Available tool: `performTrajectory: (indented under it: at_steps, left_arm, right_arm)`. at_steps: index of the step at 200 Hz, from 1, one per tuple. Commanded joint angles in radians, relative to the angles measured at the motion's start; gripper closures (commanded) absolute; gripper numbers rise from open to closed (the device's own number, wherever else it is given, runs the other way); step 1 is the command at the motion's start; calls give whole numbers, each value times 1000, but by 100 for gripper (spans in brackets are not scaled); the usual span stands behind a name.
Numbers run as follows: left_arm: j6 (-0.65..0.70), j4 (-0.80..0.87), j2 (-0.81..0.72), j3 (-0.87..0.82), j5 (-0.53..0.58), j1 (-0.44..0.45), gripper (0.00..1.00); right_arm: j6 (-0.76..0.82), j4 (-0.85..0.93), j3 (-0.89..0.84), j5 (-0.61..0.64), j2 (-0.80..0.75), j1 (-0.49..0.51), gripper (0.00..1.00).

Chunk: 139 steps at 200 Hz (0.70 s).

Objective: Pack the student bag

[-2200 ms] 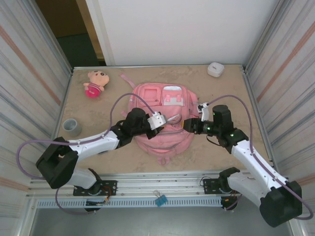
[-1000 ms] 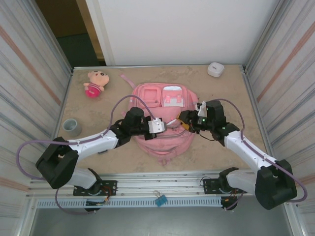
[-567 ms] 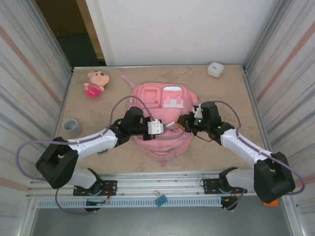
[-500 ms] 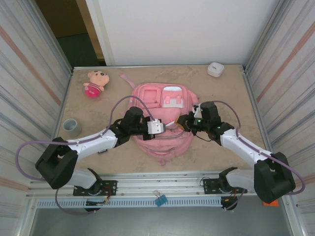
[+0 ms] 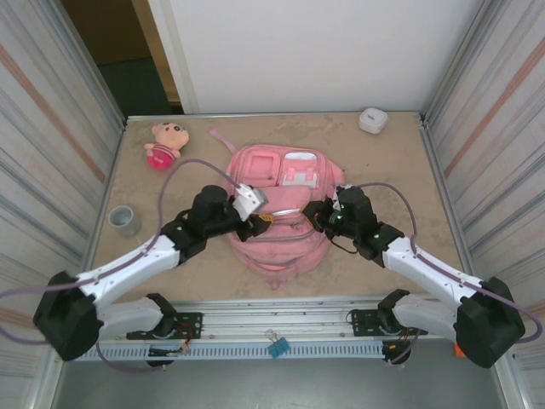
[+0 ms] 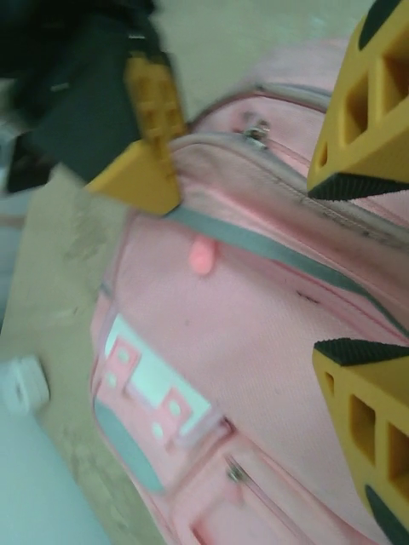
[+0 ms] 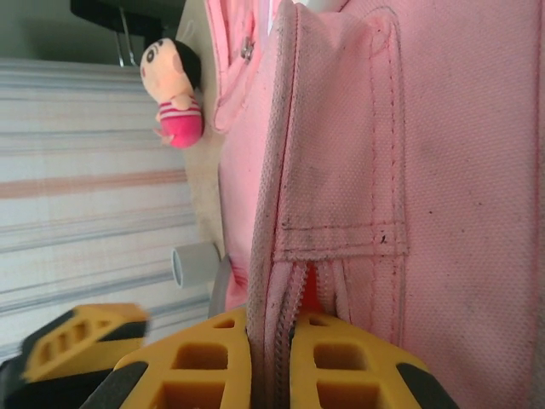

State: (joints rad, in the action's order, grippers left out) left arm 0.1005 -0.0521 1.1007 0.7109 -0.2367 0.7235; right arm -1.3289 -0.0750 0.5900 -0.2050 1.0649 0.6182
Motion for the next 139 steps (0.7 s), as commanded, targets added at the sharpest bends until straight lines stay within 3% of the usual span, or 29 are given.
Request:
performTrajectory:
  at_steps: [1,36,68,139]
  left_arm:
    - [-406,133,-88,37,148,26,49]
    - [-734,203,-107,39,326,193,49]
    - [-878,193,1,87,450,337,49]
    - [-995,14,181,105,460,366,48]
  right_arm:
    - [-6,-73,14,75,-46,14,100]
    - [11,-51,44,73,-49,18,100]
    - [31,-42,66,73,-47,28,100]
    - [45,-31,86,61,-43,35,100]
